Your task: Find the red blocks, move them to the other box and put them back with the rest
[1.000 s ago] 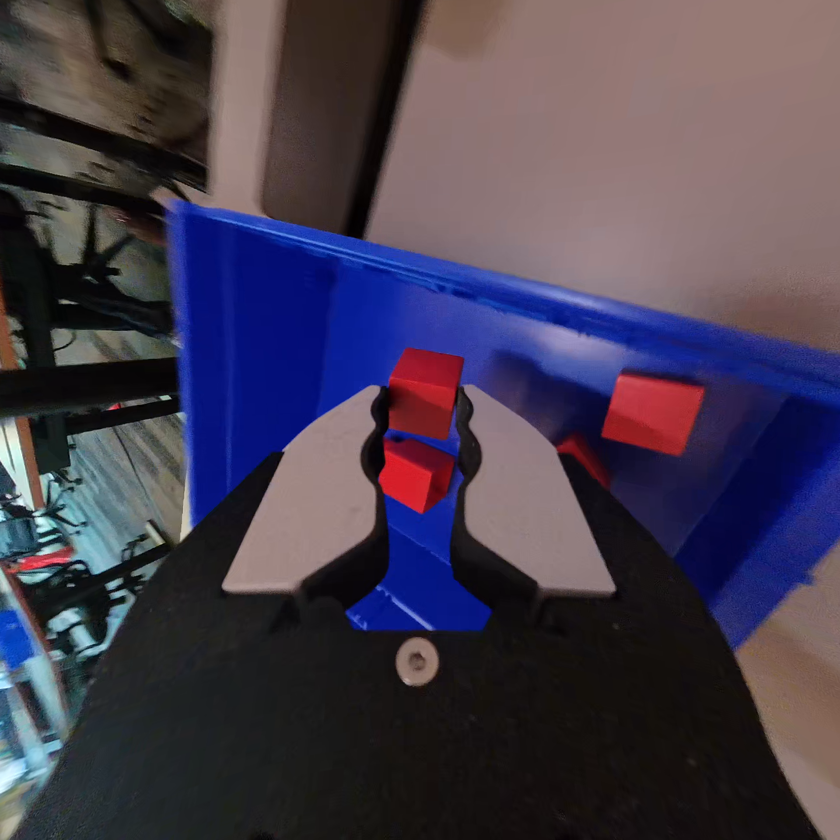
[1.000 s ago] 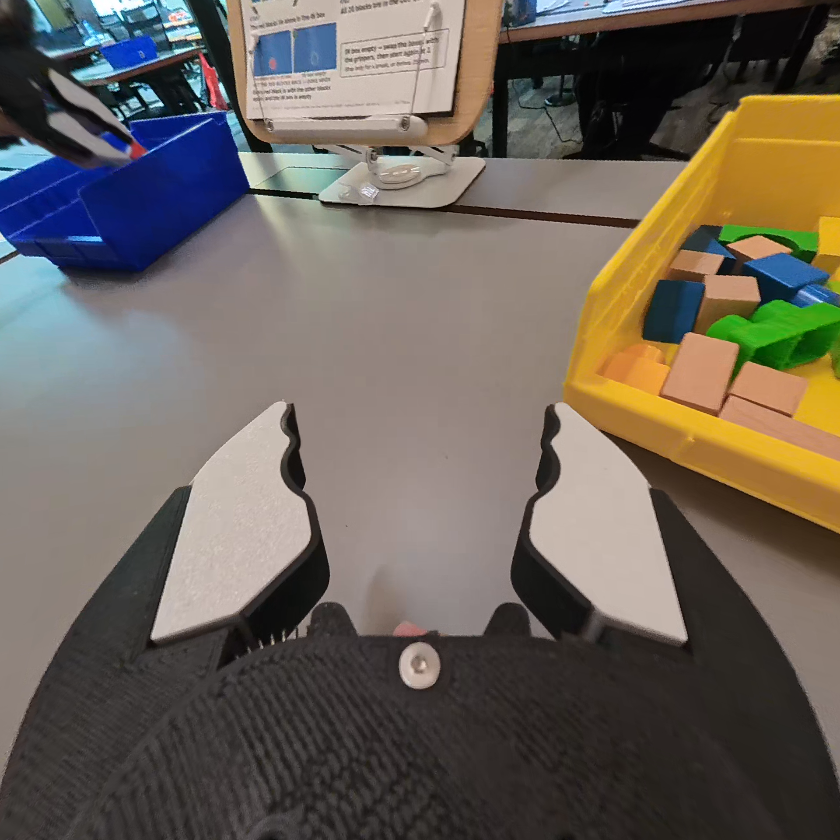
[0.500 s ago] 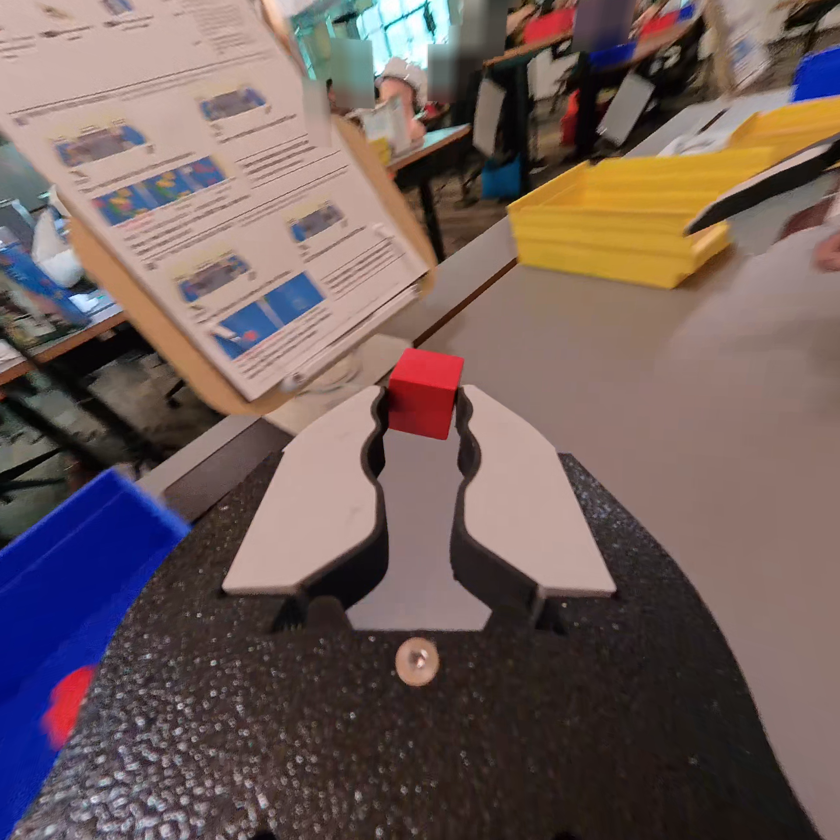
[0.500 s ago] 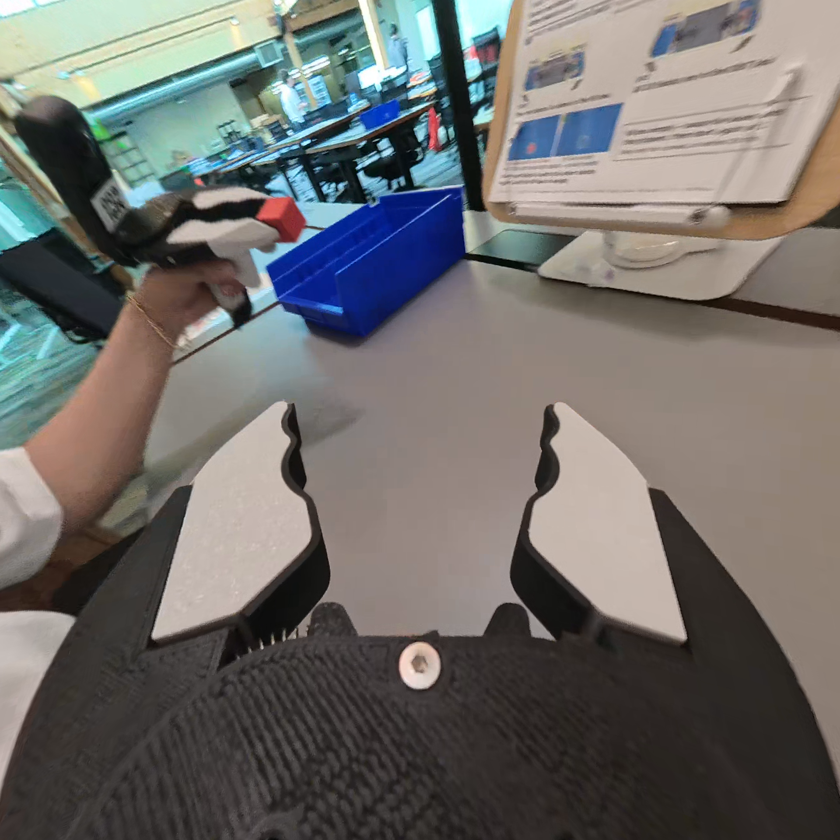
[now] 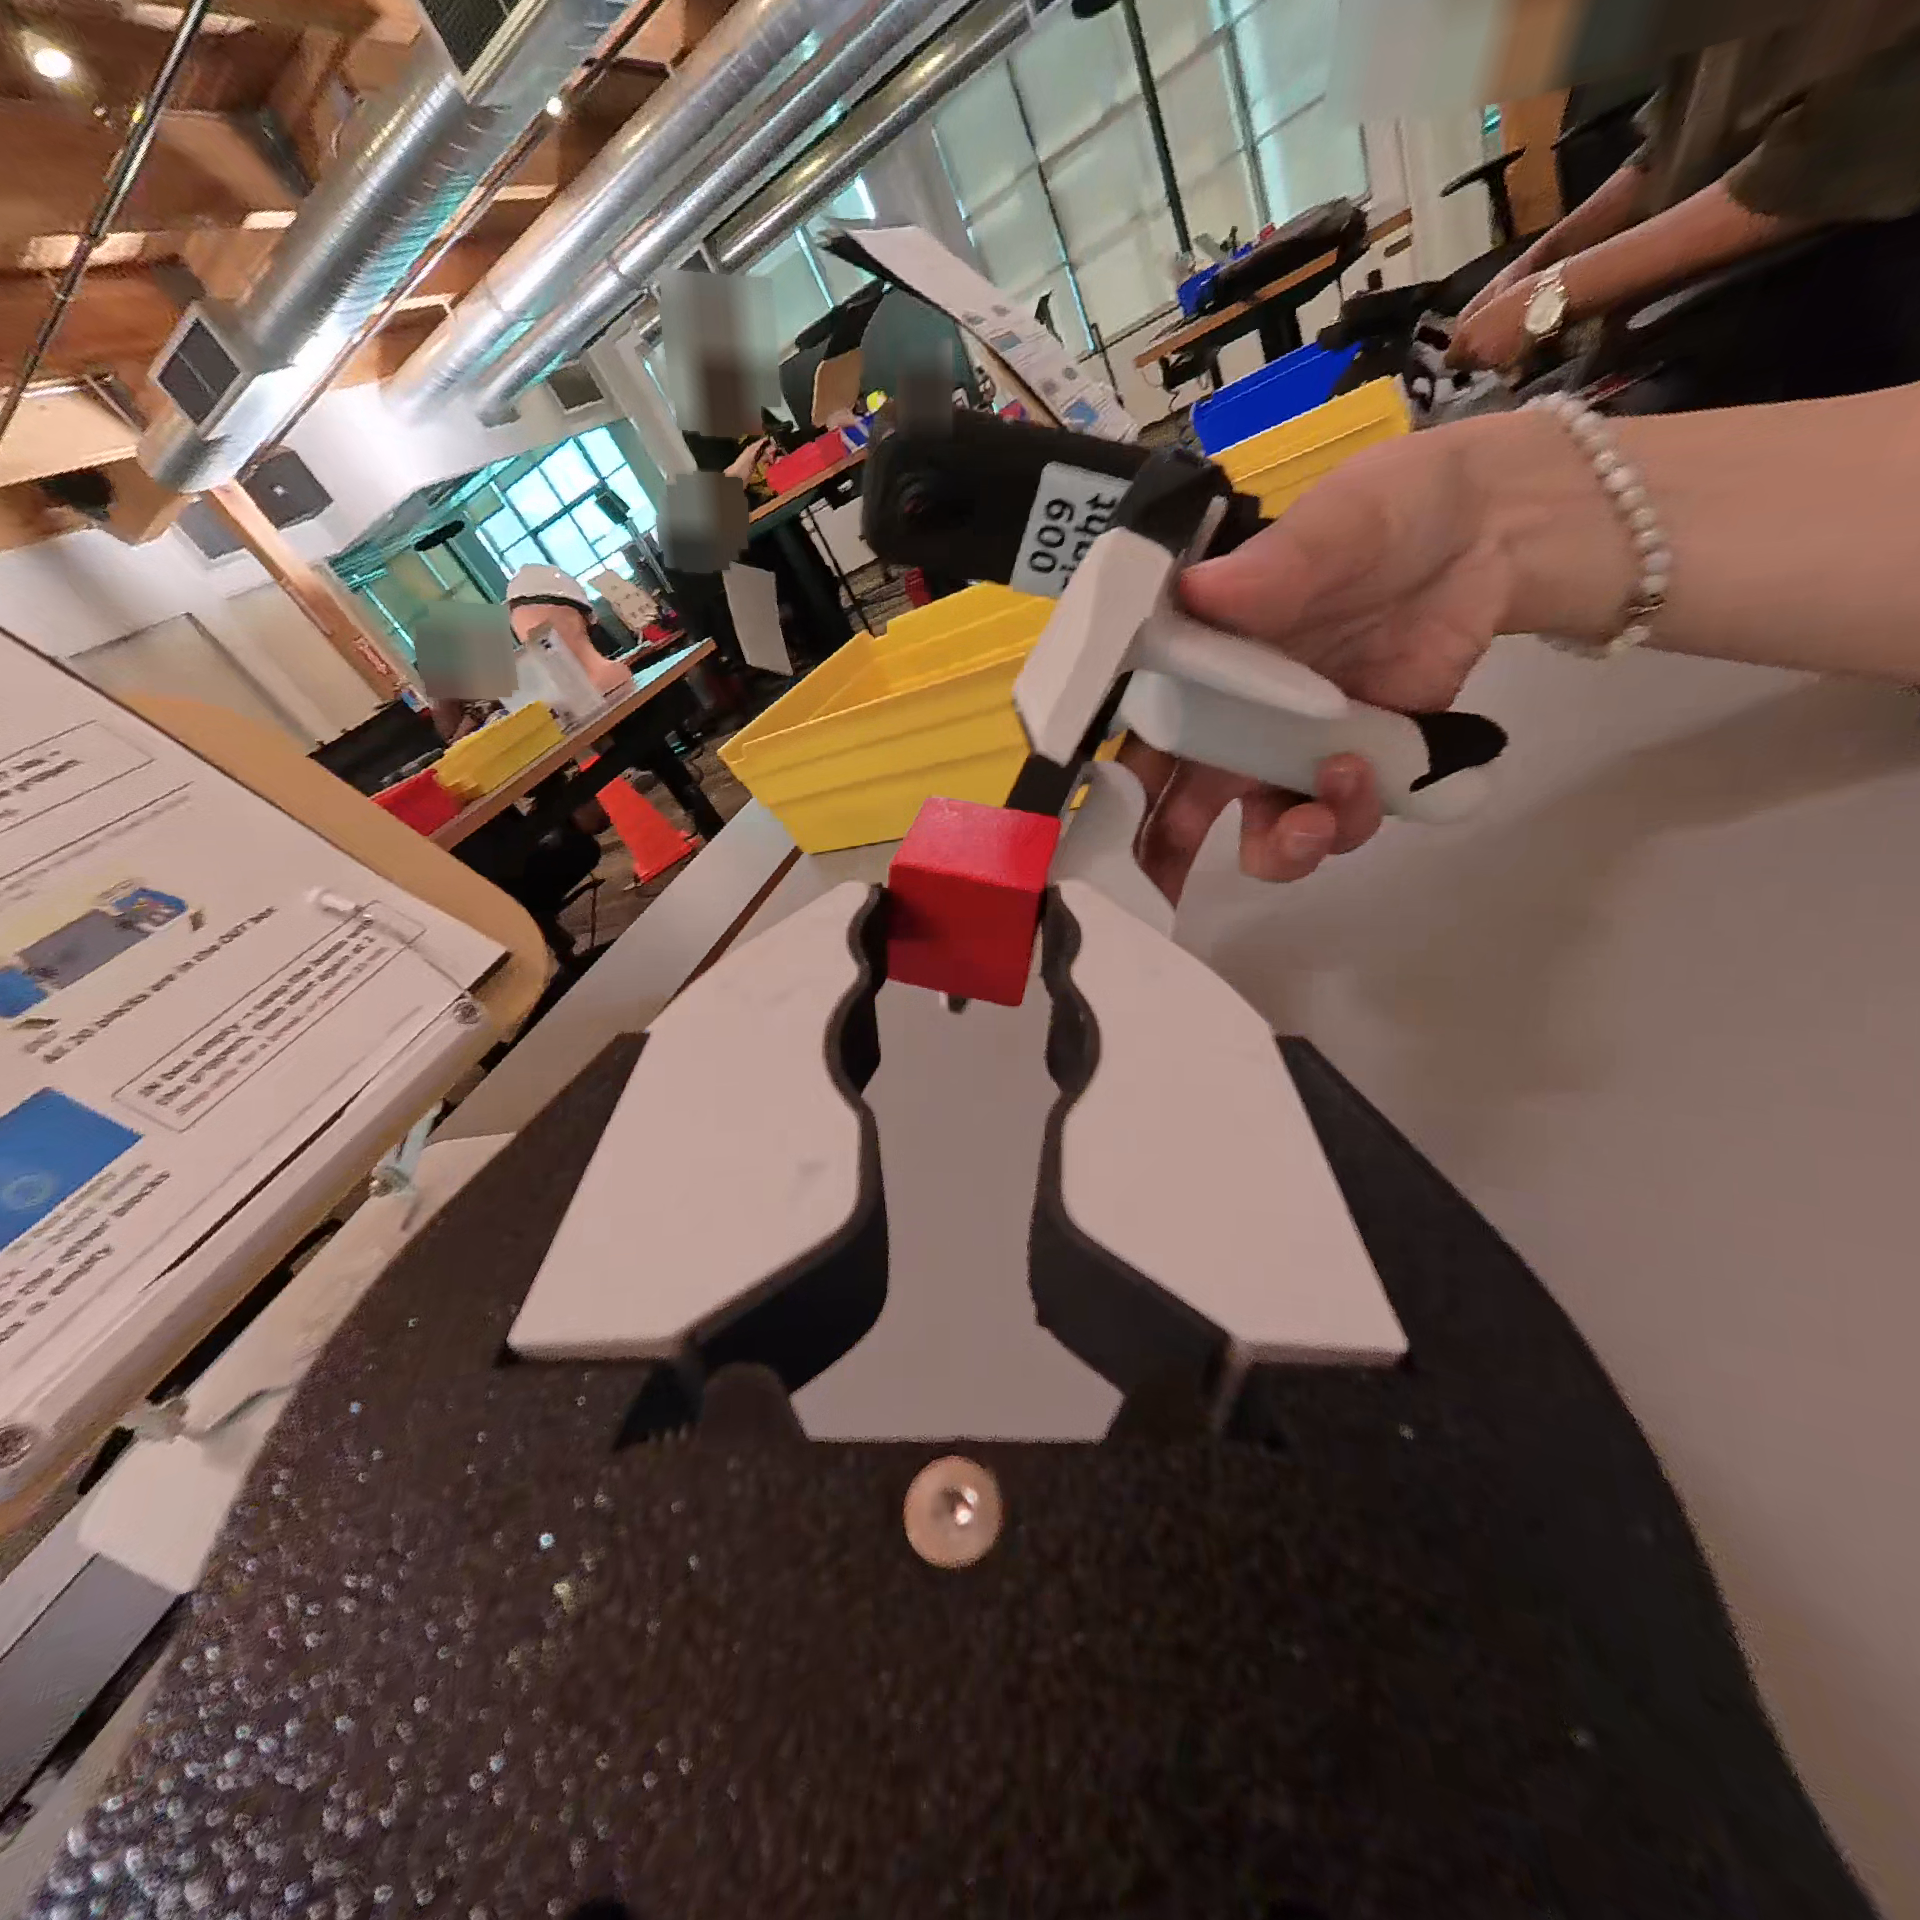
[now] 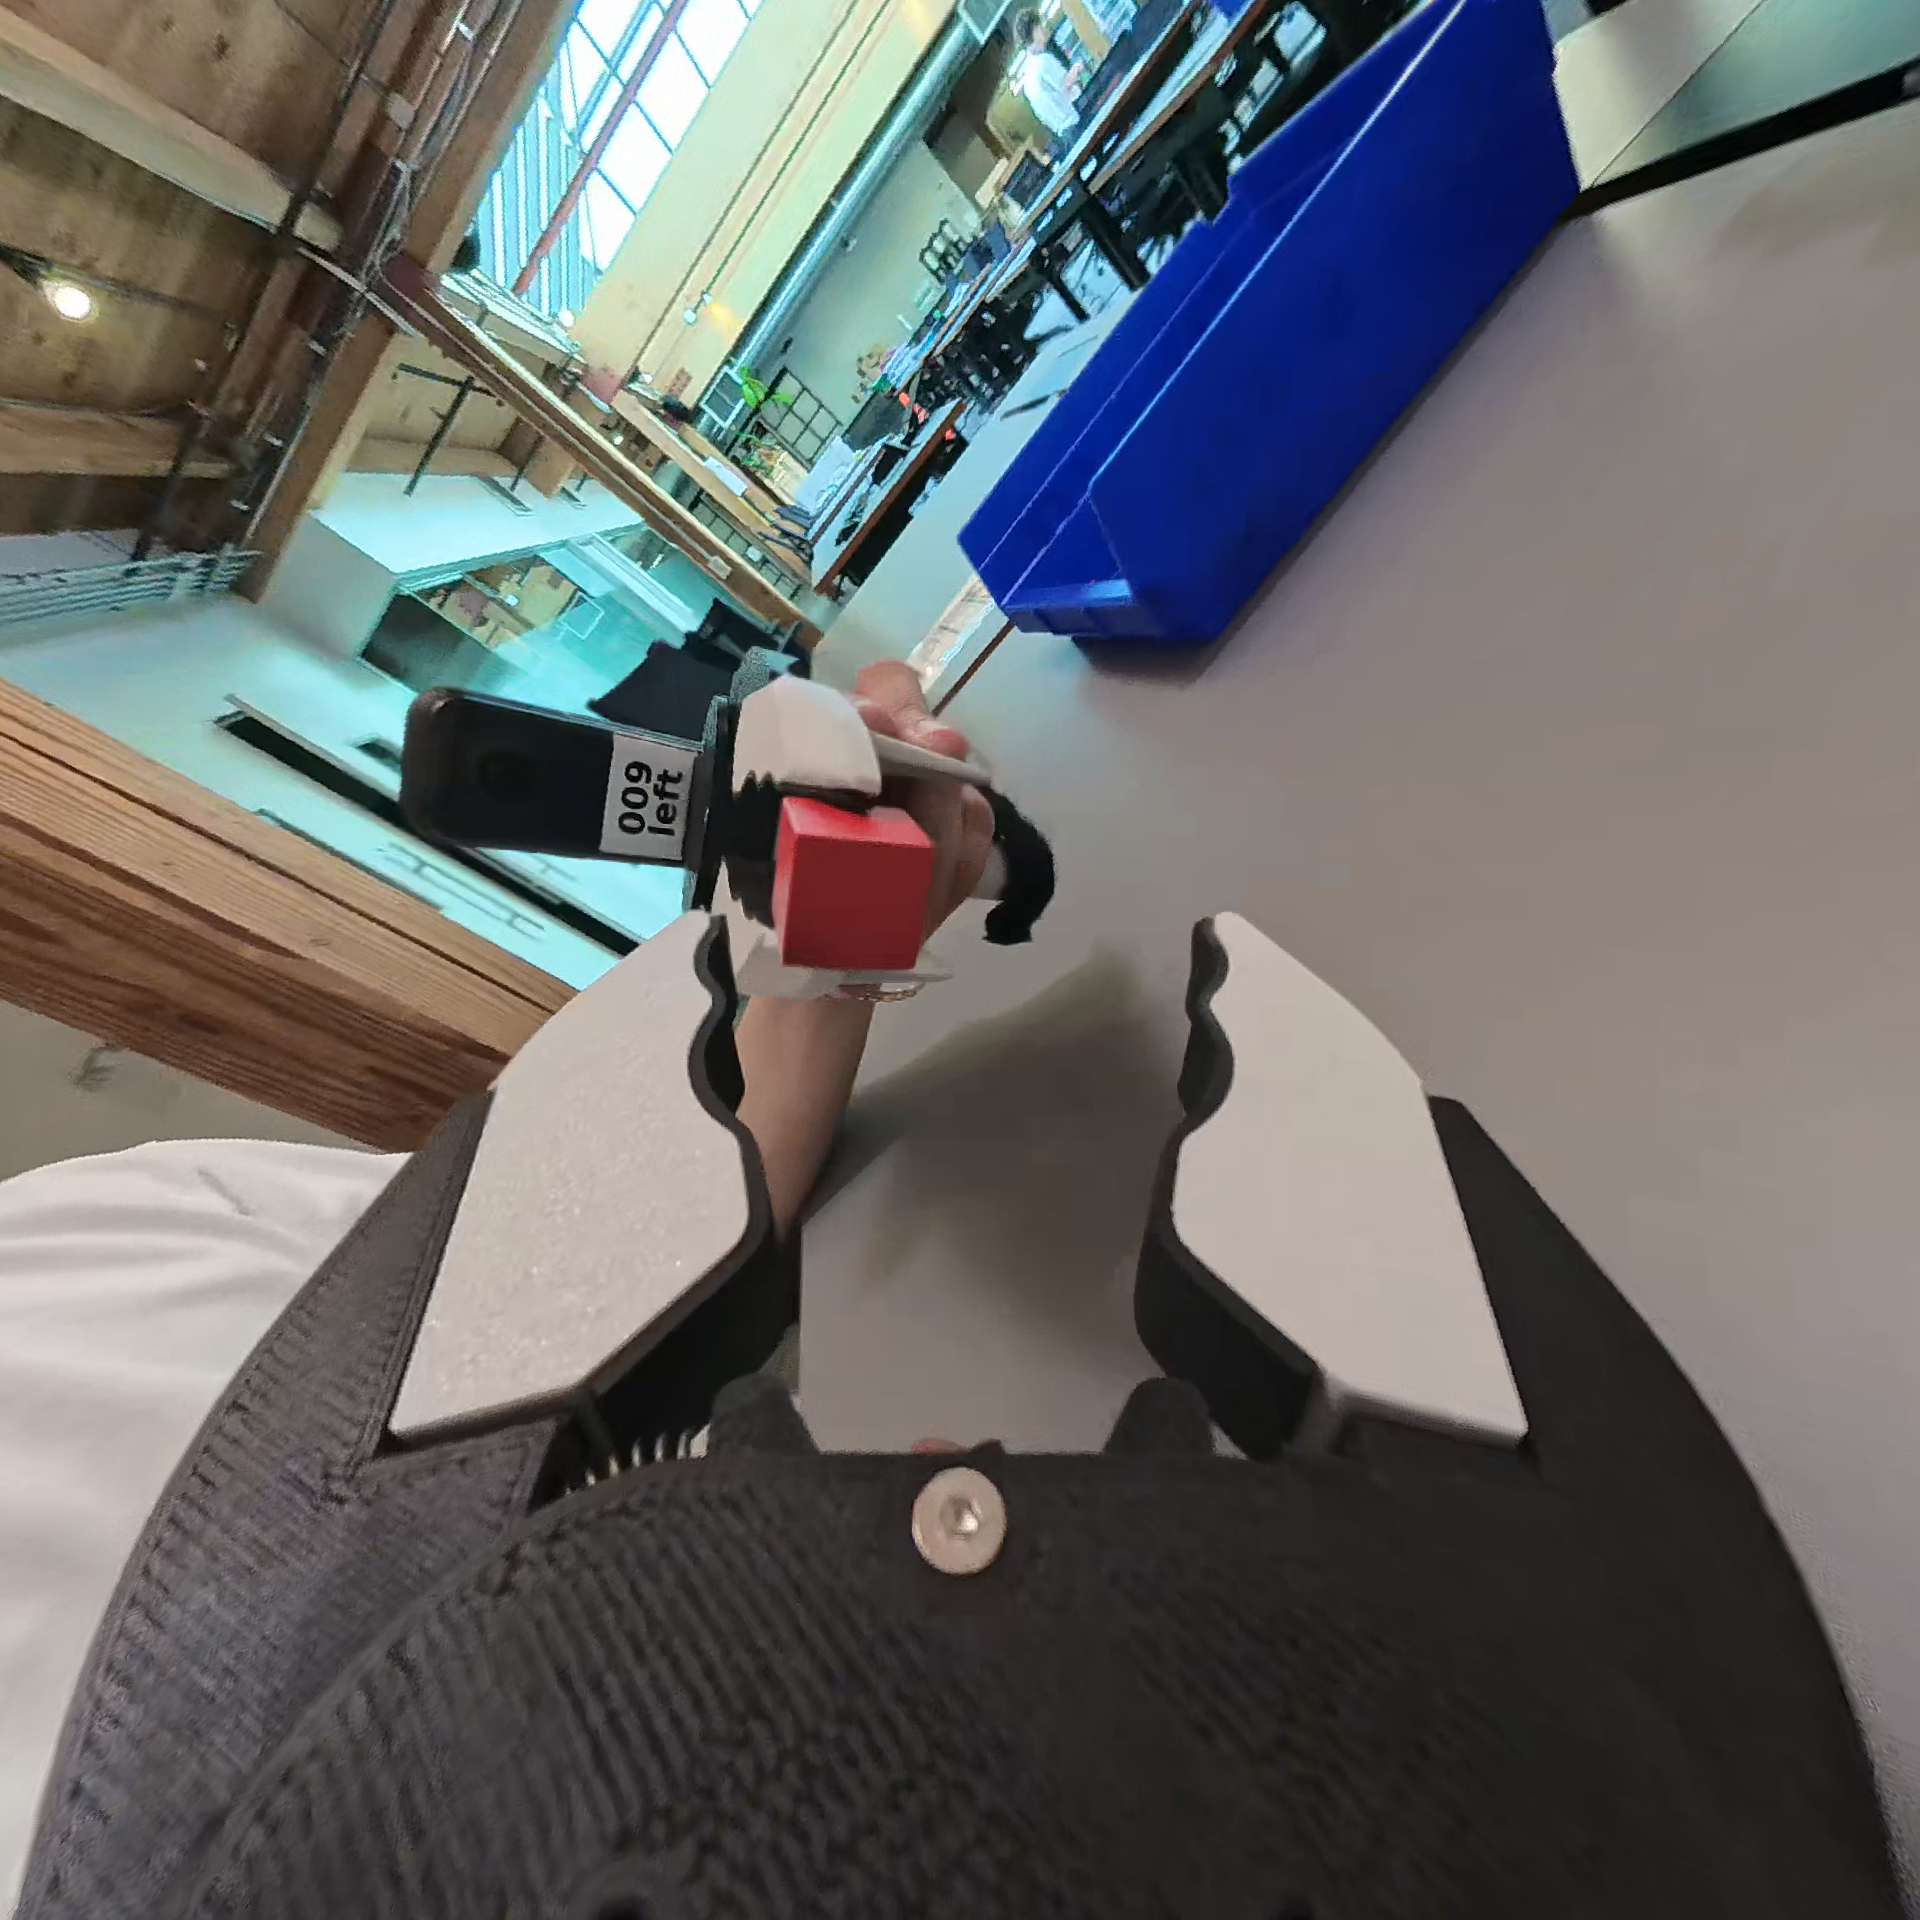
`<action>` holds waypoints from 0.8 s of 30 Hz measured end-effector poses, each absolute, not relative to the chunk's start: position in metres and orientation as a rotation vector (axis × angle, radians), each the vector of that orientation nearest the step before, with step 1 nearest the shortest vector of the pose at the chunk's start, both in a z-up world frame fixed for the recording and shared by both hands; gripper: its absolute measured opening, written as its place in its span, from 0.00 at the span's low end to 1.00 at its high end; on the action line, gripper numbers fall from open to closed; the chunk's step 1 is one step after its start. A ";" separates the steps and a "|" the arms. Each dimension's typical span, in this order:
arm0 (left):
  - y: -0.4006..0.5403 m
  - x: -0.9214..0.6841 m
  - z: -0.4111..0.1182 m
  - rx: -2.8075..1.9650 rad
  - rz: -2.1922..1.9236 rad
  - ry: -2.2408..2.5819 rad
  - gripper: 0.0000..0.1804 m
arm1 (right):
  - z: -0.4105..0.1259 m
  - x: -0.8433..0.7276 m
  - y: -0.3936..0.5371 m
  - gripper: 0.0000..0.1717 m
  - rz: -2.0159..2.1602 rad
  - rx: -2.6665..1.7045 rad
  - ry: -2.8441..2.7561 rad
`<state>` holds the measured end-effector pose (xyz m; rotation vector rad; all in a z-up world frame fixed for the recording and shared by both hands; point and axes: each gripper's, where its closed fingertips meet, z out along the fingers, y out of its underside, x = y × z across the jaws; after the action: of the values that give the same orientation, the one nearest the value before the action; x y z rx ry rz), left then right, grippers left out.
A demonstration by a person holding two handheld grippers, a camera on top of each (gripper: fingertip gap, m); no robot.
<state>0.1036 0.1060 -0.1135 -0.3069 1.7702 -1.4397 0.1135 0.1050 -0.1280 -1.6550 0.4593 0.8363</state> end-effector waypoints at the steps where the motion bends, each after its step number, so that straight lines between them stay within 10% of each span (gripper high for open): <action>1: 0.103 0.102 -0.115 -0.294 -1.443 1.771 0.15 | -0.129 0.111 0.105 0.48 0.877 -1.651 0.458; 11: 0.092 0.099 -0.125 -0.244 -1.438 1.793 0.15 | -0.130 0.085 0.106 0.40 1.106 -1.614 0.406; 14: 0.088 0.100 -0.126 -0.237 -1.429 1.784 0.15 | -0.124 0.084 0.105 0.17 1.147 -1.577 0.407; 24: 0.096 0.109 -0.125 -0.319 -1.398 1.687 0.28 | -0.131 0.103 0.096 0.17 0.992 -1.630 0.468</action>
<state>0.1088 0.0962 -0.1248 -0.3192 1.6870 -1.3978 0.1031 0.0962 -0.1310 -1.6302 0.4682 0.9917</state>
